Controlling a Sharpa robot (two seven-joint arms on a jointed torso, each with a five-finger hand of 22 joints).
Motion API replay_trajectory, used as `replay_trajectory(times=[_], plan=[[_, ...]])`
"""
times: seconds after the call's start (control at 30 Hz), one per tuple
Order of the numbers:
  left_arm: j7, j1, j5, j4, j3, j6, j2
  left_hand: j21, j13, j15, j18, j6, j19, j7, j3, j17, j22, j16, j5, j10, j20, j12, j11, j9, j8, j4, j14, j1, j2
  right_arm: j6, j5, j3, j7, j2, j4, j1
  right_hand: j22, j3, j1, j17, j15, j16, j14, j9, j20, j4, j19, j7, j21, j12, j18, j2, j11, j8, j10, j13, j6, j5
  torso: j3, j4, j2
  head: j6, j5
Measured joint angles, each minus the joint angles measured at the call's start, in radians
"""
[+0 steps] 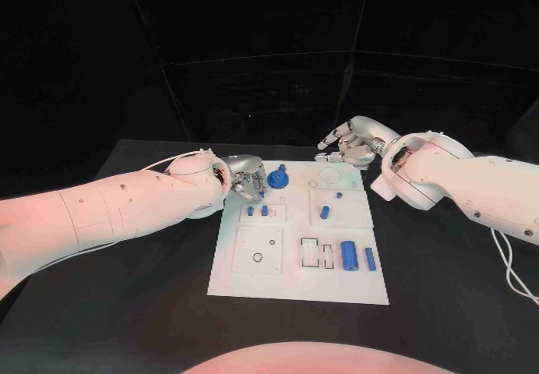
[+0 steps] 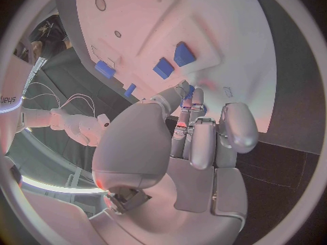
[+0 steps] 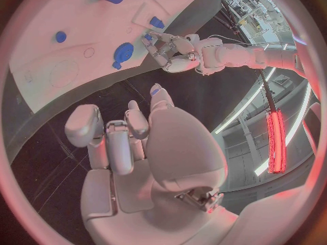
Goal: Assemble the parts on the task board
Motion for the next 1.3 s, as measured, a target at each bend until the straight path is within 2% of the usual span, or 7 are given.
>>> replay_trajectory(times=[0.17, 0.63, 0.73, 0.97, 1.03, 1.13, 1.3], plan=[[0.000, -0.001, 0.000, -0.001, -0.001, 0.003, 0.000, -0.004, -0.005, 0.007, 0.000, -0.054, -0.002, -0.002, -0.002, -0.004, 0.000, 0.000, 0.000, -0.023, 0.005, -0.013, 0.008, -0.020, -0.032, 0.002, 0.000, -0.007, -0.007, 0.000, 0.000, 0.000, 0.000, 0.000, 0.000, 0.000, 0.000, 0.000, 0.000, 0.000, 0.000, 0.000, 0.000, 0.000, 0.000, 0.000, 0.000, 0.000, 0.000, 0.000, 0.000, 0.000, 0.000, 0.000, 0.000, 0.000, 0.000, 0.000, 0.0000, 0.0000, 0.000, 0.000, -0.001], [0.000, -0.001, 0.001, 0.002, -0.001, -0.002, -0.005, -0.011, -0.011, 0.015, 0.000, -0.076, -0.002, -0.002, -0.010, -0.008, 0.001, -0.001, 0.000, -0.049, 0.012, -0.030, 0.019, -0.034, -0.035, 0.005, 0.000, -0.016, -0.017, 0.000, 0.000, 0.000, 0.000, -0.001, -0.003, 0.000, -0.001, -0.003, 0.000, 0.000, 0.000, 0.000, 0.000, 0.000, 0.000, 0.003, 0.000, 0.000, 0.000, 0.000, 0.000, 0.000, -0.001, 0.006, -0.001, -0.001, 0.000, 0.000, 0.0002, 0.0000, 0.000, 0.000, -0.001], [0.000, -0.001, 0.001, 0.003, -0.001, -0.005, -0.009, -0.011, -0.013, 0.015, 0.000, -0.081, -0.002, -0.001, -0.010, -0.010, -0.001, -0.001, 0.000, -0.058, 0.012, -0.032, 0.022, -0.037, -0.035, 0.005, 0.000, -0.012, -0.021, 0.000, 0.000, 0.000, 0.000, -0.001, -0.006, 0.000, -0.011, -0.003, 0.002, 0.000, 0.000, -0.005, 0.000, 0.000, -0.001, 0.003, -0.007, -0.002, -0.009, -0.030, 0.000, 0.002, -0.003, 0.006, -0.031, -0.029, -0.002, 0.000, -0.0001, 0.0000, 0.000, 0.000, -0.002], [0.003, -0.002, 0.019, 0.016, 0.001, -0.016, -0.045, -0.041, -0.020, 0.024, 0.000, -0.092, -0.011, 0.003, -0.016, -0.020, -0.024, -0.001, 0.000, -0.093, 0.021, -0.047, 0.031, -0.045, -0.035, 0.005, -0.002, -0.012, -0.021, 0.000, -0.001, 0.000, 0.000, -0.005, -0.023, 0.000, -0.156, -0.015, 0.041, 0.000, -0.008, -0.086, 0.000, 0.000, -0.008, 0.009, -0.076, -0.009, -0.099, -0.369, 0.032, 0.028, -0.012, 0.030, -0.257, -0.366, 0.007, 0.004, -0.0009, 0.0003, -0.001, 0.003, -0.004], [0.004, -0.001, 0.034, 0.021, 0.001, -0.020, -0.064, -0.044, -0.021, 0.025, 0.000, -0.093, -0.011, 0.001, -0.019, -0.022, -0.026, -0.001, 0.000, -0.096, 0.021, -0.047, 0.034, -0.047, -0.035, 0.002, -0.003, -0.008, -0.025, 0.000, -0.005, 0.000, 0.000, -0.010, -0.028, 0.000, -0.184, -0.019, 0.065, -0.003, -0.017, -0.112, 0.001, 0.001, -0.013, 0.013, -0.081, -0.012, -0.121, -0.457, 0.032, 0.030, -0.016, 0.038, -0.274, -0.446, 0.036, 0.004, -0.0009, 0.0003, -0.002, 0.005, -0.005], [0.006, 0.003, 0.058, 0.030, 0.005, -0.026, -0.088, -0.046, -0.023, 0.029, 0.000, -0.093, -0.014, 0.001, -0.022, -0.023, -0.029, -0.001, 0.000, -0.107, 0.024, -0.052, 0.034, -0.048, -0.035, 0.005, 0.000, -0.012, -0.029, 0.002, -0.017, -0.001, 0.000, -0.018, -0.033, -0.001, -0.201, -0.019, 0.104, -0.023, -0.017, -0.136, 0.002, 0.001, -0.013, 0.013, -0.081, -0.017, -0.136, -0.574, 0.032, 0.032, -0.019, 0.038, -0.285, -0.551, 0.069, 0.003, -0.0006, 0.0004, -0.002, 0.008, -0.007], [0.025, 0.012, 0.145, 0.048, 0.022, -0.058, -0.143, -0.063, -0.023, 0.029, 0.000, -0.085, -0.017, 0.009, -0.024, -0.026, -0.040, -0.001, 0.000, -0.107, 0.027, -0.052, 0.034, -0.048, -0.030, 0.008, 0.000, -0.012, -0.029, 0.012, -0.074, -0.002, -0.001, -0.040, -0.039, -0.006, -0.207, -0.002, 0.186, -0.039, -0.017, -0.148, 0.002, -0.002, -0.016, 0.013, -0.072, -0.016, -0.143, -0.776, 0.032, 0.033, -0.013, 0.038, -0.262, -0.738, 0.113, -0.053, -0.0005, 0.0003, -0.002, 0.016, -0.012]])
